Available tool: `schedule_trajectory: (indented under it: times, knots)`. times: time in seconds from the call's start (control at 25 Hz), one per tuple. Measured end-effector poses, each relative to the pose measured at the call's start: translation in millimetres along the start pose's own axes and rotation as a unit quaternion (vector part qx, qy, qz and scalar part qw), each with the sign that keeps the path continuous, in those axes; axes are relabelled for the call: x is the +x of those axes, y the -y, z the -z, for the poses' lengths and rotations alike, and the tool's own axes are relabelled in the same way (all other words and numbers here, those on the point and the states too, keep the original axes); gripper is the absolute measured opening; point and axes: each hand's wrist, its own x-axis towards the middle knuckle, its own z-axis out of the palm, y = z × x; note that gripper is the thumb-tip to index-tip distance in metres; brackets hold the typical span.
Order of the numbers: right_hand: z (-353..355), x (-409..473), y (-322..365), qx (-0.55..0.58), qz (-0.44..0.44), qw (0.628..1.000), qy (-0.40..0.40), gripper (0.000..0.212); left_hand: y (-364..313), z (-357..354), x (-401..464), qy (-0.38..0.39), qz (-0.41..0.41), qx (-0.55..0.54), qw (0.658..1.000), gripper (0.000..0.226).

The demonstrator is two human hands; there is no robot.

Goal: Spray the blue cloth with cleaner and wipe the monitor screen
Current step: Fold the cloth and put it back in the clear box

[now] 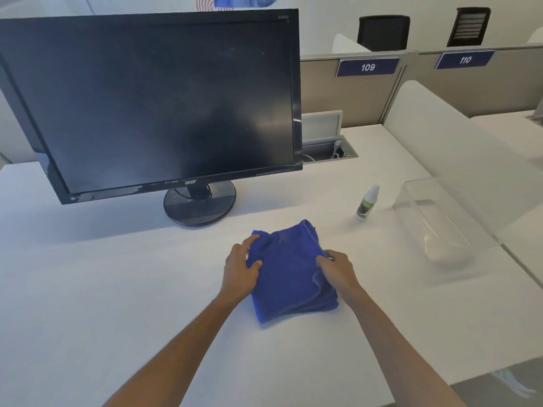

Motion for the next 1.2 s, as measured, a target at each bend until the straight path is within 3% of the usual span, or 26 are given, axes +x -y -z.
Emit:
schedule_trajectory:
  times: [0.12, 0.24, 0.36, 0.52, 0.6, 0.68, 0.8, 0.84, 0.92, 1.08, 1.2]
  knots:
    - [-0.7, -1.1, -5.1, 0.088, -0.037, 0.995, 0.003, 0.011, 2.8, 0.2, 1.4, 0.016, -0.01, 0.05, 0.999, 0.054]
    - [0.0, -10.0, -13.8, 0.013, -0.025, 0.999, 0.027, 0.031, 7.7, 1.0, 1.8, 0.025, -0.005, 0.088, 0.996, 0.058]
    - [3.6, -14.6, -13.1, -0.099, -0.003, 0.995, 0.018, 0.036, 5.0, 0.8, -0.9, 0.019, -0.018, 0.141, 0.99, 0.06]
    - [-0.1, -27.4, 1.7, -0.088, 0.066, 0.994, -0.021, 0.03, -1.7, -1.5, -1.2, -0.024, -0.127, 0.269, 0.954, 0.056]
    - [-7.0, -37.0, 8.9, -0.157, 0.133, 0.977, -0.056, 0.034, -14.7, -5.1, 1.5, -0.004, -0.109, 0.19, 0.976, 0.048]
    - [-19.1, -46.6, 15.2, -0.253, 0.195, 0.944, -0.082, 0.037, -33.7, -8.2, 5.2, 0.045, -0.007, 0.054, 0.997, 0.053]
    - [-46.2, -61.4, 19.0, -0.414, 0.289, 0.855, -0.119, 0.044, -47.0, -10.2, 15.5, 0.066, 0.13, -0.157, 0.977, 0.067]
    - [-56.5, -65.0, 15.2, -0.457, 0.326, 0.816, -0.141, 0.048, -46.1, -10.1, 18.8, 0.048, 0.148, -0.184, 0.971, 0.069]
    - [-73.7, -71.2, 6.5, -0.497, 0.365, 0.771, -0.157, 0.06, -39.8, -6.5, 23.4, 0.01, 0.163, -0.165, 0.973, 0.063]
    - [-90.4, -76.9, -10.2, -0.515, 0.376, 0.763, -0.102, 0.07, -18.2, 3.1, 21.1, -0.05, 0.151, -0.139, 0.977, 0.024]
    - [-90.4, -83.0, -8.1, -0.472, 0.313, 0.824, -0.004, 0.066, -6.2, 8.5, 15.8, -0.066, 0.117, -0.059, 0.989, 0.019]
